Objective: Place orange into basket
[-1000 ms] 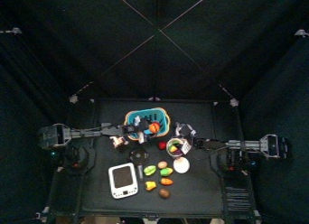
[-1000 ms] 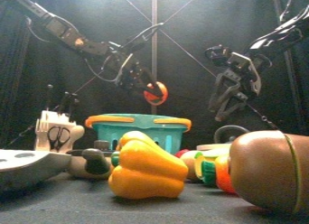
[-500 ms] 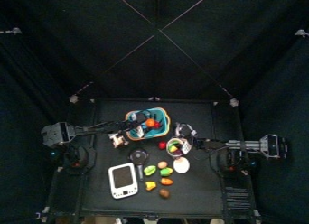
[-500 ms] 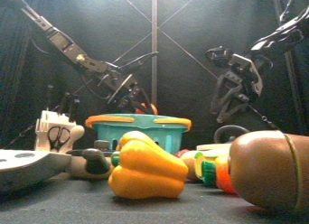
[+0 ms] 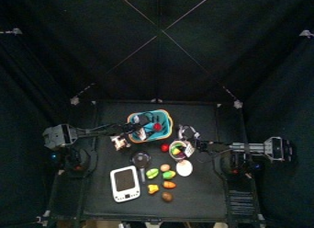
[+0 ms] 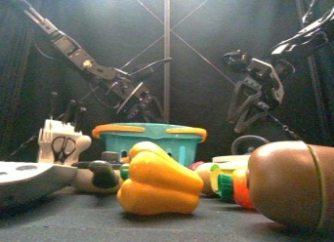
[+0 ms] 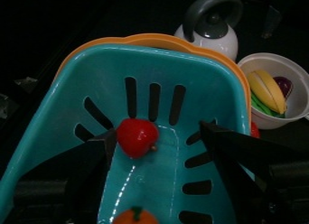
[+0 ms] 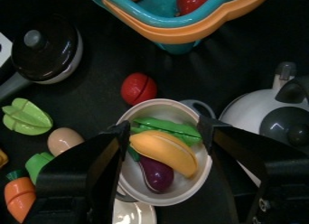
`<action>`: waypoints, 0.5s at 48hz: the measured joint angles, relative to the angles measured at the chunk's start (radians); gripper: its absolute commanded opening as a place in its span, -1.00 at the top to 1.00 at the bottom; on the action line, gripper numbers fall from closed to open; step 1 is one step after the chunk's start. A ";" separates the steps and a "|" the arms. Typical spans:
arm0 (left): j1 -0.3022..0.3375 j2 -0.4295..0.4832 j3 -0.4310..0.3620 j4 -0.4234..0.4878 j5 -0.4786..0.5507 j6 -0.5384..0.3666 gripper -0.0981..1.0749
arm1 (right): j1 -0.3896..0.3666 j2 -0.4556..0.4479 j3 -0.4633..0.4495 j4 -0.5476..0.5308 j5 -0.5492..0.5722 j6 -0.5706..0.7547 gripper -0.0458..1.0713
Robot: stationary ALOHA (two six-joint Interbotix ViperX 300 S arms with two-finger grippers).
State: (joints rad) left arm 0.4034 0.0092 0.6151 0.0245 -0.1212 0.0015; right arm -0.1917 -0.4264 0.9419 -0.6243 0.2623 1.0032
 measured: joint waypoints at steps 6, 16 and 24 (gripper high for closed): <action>-0.002 0.000 0.000 0.000 -0.008 0.000 -0.92 | 0.000 0.000 0.000 0.000 -0.002 0.000 -0.75; -0.002 -0.002 0.000 0.000 -0.012 0.000 -0.92 | 0.000 0.000 0.000 0.000 0.000 0.000 -0.75; 0.000 0.000 0.000 0.000 -0.015 0.000 -0.92 | 0.000 0.000 0.000 0.003 0.000 0.002 -0.75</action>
State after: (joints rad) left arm 0.4034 0.0092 0.6151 0.0245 -0.1365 0.0015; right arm -0.1917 -0.4264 0.9419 -0.6213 0.2623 1.0048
